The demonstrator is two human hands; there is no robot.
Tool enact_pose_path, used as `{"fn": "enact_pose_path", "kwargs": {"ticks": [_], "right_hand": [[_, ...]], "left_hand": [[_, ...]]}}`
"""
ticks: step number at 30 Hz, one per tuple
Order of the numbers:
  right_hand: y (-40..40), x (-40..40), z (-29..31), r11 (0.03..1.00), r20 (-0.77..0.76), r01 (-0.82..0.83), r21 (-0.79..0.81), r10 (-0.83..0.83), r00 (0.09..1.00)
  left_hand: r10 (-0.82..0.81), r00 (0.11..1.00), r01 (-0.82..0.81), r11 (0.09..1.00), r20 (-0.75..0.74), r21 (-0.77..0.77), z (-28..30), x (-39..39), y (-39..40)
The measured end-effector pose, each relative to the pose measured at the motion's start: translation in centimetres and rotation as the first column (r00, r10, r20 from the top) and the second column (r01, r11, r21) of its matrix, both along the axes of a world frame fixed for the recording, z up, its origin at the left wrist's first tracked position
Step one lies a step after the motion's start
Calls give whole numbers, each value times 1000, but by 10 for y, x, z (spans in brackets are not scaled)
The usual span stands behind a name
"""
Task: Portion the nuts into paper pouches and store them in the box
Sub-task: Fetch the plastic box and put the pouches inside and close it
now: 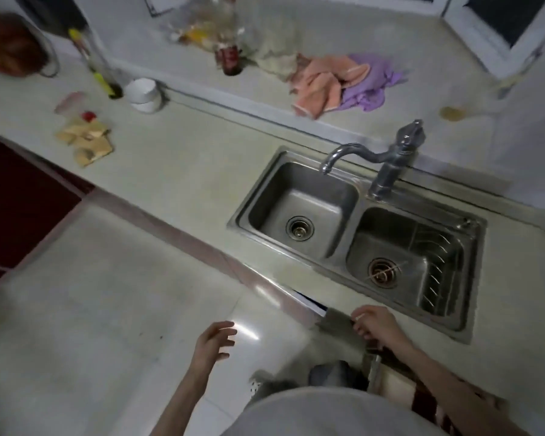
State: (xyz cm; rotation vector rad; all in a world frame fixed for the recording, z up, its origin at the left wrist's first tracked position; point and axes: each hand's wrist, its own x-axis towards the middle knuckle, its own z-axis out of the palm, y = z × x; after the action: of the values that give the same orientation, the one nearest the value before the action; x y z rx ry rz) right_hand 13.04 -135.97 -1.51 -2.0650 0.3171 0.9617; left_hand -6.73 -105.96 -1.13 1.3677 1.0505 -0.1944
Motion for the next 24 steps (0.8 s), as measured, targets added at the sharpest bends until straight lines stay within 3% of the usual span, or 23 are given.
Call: {"fn": "enact_pose_path", "kwargs": {"ticks": [7,13,19,24], "right_hand": [[142,-45,5,940,44,-337,51,335,941],[267,-71,26,788,90,-604,114,598,797],[369,-83,14,655,117,-749,97,740,662],[440,-82,-10,618,63,-783,71,781,622]], "left_hand": [[289,957,-289,957,-35,-3,-10,-125,59],[574,811,-580,815,-115,-25,-19,-214,71],[728,666,-743,666,-162,-64,-25,-249,87],[782,605,-794,607,-148,-38,-27,-249,139]]}}
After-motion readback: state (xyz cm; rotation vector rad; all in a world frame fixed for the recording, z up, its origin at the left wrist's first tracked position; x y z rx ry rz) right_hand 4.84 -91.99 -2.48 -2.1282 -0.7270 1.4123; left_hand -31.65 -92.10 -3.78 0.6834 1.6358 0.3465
